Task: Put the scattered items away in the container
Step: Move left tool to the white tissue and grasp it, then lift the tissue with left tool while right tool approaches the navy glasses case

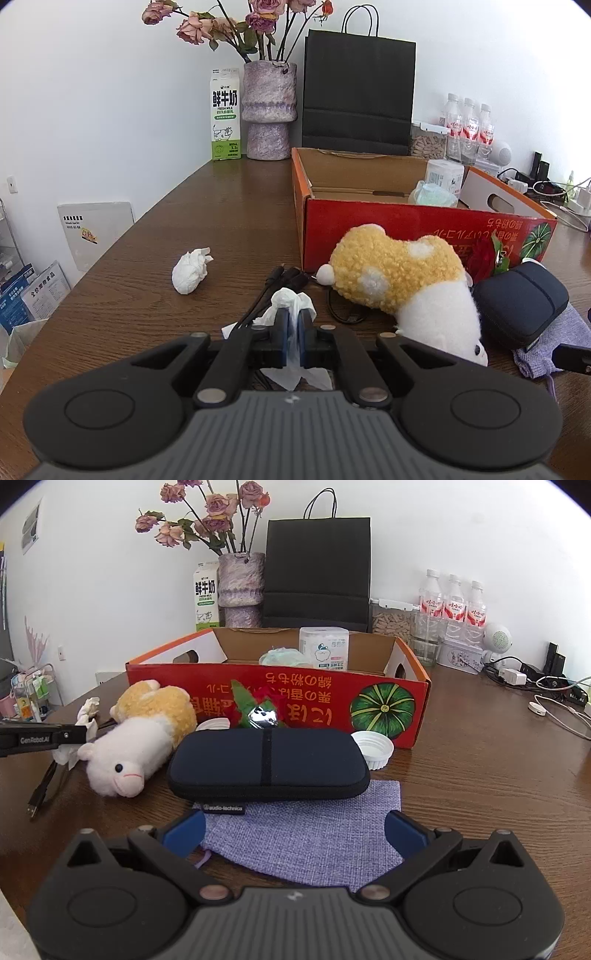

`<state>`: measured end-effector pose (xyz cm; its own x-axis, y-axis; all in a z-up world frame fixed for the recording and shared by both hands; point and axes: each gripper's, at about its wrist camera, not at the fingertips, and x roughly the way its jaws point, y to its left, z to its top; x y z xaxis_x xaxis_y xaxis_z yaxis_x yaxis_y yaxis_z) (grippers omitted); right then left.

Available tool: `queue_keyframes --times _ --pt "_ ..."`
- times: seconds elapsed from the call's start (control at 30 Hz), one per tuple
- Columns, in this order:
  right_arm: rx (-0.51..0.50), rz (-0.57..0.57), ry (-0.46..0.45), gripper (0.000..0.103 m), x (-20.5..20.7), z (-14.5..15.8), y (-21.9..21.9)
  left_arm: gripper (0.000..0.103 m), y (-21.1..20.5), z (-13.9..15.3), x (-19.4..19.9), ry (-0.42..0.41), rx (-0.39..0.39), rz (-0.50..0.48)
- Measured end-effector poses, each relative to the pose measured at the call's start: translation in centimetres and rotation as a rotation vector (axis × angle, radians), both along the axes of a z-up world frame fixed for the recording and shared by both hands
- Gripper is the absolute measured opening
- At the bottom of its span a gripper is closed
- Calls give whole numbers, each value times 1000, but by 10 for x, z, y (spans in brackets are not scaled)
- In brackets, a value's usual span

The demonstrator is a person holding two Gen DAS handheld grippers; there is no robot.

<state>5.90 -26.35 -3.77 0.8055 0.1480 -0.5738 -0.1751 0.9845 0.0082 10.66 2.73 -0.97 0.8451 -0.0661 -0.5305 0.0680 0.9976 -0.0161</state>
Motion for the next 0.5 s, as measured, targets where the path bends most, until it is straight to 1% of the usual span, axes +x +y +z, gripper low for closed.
queue_keyframes --times 0.17,0.3,0.5 --pt "-4 -25 -19 103 4 6 -9 6 3 11 -6 -36 -27 0" --pt "-6 -75 -48 103 12 15 -25 6 3 20 -10 -63 -48 -12" --pt "-26 -157 -62 103 39 24 -54 6 -4 29 -15 -89 -63 -30"
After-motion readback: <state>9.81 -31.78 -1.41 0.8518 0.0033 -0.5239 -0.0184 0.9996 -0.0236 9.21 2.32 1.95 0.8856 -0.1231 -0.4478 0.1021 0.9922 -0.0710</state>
